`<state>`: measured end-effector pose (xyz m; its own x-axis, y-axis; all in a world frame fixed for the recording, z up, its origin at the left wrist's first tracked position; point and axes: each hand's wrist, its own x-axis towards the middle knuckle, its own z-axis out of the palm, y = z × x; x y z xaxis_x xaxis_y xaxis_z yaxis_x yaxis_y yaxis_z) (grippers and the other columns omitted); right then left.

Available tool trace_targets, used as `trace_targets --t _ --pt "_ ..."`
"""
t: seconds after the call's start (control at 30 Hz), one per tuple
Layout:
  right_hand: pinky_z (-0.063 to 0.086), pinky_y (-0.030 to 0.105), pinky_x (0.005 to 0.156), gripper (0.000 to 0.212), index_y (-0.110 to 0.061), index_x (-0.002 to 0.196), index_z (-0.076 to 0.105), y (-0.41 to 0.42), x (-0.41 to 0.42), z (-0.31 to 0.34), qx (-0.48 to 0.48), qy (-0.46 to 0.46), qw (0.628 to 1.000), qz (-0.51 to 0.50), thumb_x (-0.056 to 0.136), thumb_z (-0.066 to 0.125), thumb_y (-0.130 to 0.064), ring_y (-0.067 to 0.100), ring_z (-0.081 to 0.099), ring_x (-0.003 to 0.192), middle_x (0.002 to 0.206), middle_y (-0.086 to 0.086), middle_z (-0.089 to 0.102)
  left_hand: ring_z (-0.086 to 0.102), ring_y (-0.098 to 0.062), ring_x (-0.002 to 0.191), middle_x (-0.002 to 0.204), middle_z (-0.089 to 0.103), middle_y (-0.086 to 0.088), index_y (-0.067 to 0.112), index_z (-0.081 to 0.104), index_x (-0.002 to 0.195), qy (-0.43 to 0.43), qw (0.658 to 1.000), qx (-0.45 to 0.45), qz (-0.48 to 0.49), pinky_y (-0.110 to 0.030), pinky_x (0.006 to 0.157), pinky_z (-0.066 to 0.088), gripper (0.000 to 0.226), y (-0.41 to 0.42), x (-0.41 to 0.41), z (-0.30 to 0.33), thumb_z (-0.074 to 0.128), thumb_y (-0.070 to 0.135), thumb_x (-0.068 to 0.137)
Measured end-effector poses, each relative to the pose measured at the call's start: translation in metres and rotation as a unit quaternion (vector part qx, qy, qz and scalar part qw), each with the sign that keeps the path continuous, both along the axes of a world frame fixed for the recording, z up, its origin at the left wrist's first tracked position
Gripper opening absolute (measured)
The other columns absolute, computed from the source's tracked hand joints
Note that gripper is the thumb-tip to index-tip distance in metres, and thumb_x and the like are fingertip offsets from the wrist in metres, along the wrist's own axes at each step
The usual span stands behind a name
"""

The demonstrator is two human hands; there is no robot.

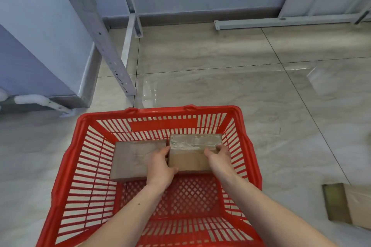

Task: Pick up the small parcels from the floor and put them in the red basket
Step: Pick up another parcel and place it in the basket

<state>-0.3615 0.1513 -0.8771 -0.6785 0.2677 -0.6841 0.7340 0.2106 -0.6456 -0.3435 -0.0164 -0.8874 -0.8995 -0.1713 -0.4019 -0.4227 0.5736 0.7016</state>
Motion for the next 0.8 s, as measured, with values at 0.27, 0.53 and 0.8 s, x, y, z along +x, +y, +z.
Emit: trace_targets --t 0.27,0.53,0.8 --pt "0.02 0.047 0.12 0.072 -0.019 0.152 0.023 -0.002 0.001 -0.028 0.042 0.006 0.993 0.108 0.092 0.044 -0.052 0.024 0.016 0.148 0.162 0.001 0.011 0.057 -0.021 0.106 0.118 0.057 -0.003 0.008 0.058 0.132 0.018 0.989 -0.126 -0.073 -0.032 0.098 0.049 0.066 -0.002 0.004 -0.018 0.083 0.008 0.07" --pt "0.006 0.046 0.122 0.068 -0.018 0.152 0.028 -0.007 0.003 -0.015 0.114 -0.014 0.979 0.171 0.094 0.039 -0.053 0.029 0.001 0.15 0.164 0.001 -0.001 0.054 -0.024 0.112 0.122 0.053 -0.007 0.009 0.052 0.139 -0.011 0.988 -0.133 -0.077 -0.032 0.102 0.042 0.057 0.002 0.003 -0.001 0.07 0.019 0.085" --pt "0.043 0.044 0.106 0.054 -0.019 0.136 0.049 0.002 0.032 0.075 -0.026 -0.002 0.998 0.053 0.09 0.052 -0.047 0.02 0.051 0.124 0.136 -0.001 0.053 0.061 -0.02 0.11 0.127 0.062 -0.006 0.017 0.052 0.137 -0.045 0.997 -0.058 -0.011 -0.042 0.095 0.051 0.045 0.015 0.021 0.08 0.054 0.032 0.094"
